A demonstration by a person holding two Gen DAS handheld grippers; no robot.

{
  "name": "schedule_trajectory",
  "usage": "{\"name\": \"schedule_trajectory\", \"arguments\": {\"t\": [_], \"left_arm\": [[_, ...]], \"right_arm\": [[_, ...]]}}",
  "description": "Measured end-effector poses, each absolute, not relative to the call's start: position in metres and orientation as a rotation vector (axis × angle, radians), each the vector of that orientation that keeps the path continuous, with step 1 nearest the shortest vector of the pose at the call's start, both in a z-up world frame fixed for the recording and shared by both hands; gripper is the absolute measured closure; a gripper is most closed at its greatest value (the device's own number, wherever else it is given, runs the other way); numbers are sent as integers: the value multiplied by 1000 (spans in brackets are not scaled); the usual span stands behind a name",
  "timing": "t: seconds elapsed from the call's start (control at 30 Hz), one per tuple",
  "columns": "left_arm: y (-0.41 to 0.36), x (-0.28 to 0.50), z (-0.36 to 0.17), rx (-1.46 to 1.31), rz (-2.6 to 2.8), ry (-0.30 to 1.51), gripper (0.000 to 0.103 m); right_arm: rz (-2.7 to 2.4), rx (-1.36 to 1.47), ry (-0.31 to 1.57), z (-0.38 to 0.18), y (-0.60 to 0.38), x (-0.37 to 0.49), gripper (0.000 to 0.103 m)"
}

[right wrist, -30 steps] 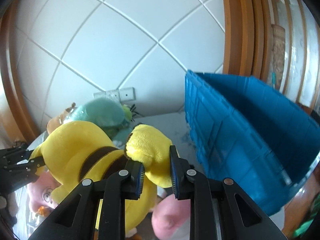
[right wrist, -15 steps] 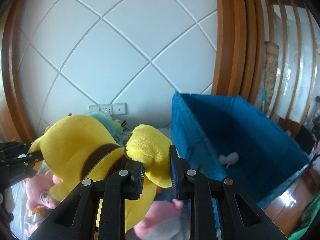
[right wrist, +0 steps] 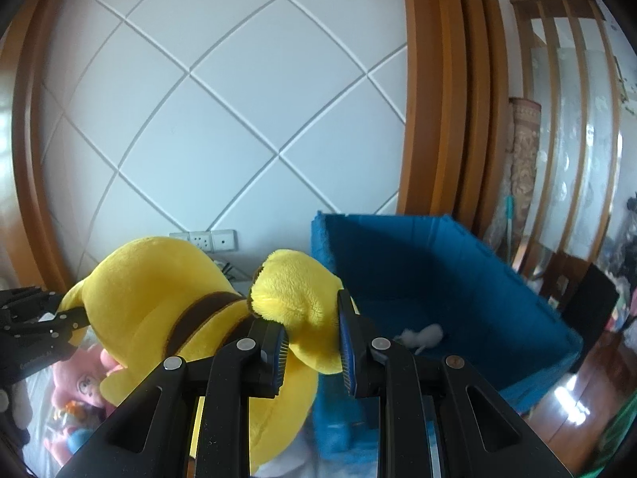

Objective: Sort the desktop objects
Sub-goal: 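Lift the Pikachu plush with both tools and carry it over the blue crate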

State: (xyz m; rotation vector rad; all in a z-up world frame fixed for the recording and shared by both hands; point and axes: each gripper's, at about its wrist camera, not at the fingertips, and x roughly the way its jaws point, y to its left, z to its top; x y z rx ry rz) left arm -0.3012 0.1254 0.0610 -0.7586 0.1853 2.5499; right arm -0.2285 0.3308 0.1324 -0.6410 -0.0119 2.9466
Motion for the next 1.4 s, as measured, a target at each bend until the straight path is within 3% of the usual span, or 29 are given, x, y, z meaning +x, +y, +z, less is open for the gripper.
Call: {"name": "schedule_trajectory", "arguments": {"t": [0.33, 0.47, 0.63, 1.07, 1.4], "left_arm": [[218, -302, 115, -747, 2691, 120, 80], [262, -320, 116, -794, 2643, 146, 80], [318, -351, 100, -852, 2546, 173, 80], [450, -414, 32, -1085, 2439, 247, 80], [502, -519, -18, -1441, 2527, 184, 80]], "right_arm": [[3021, -688, 68, 153, 448, -236, 82], [3039, -601, 163, 177, 486, -244, 83], [2950, -562, 112, 196, 528, -266, 83], [2812, -873, 19, 125, 638, -343, 83], [2806, -1183, -200, 68, 673, -486, 83]]}}
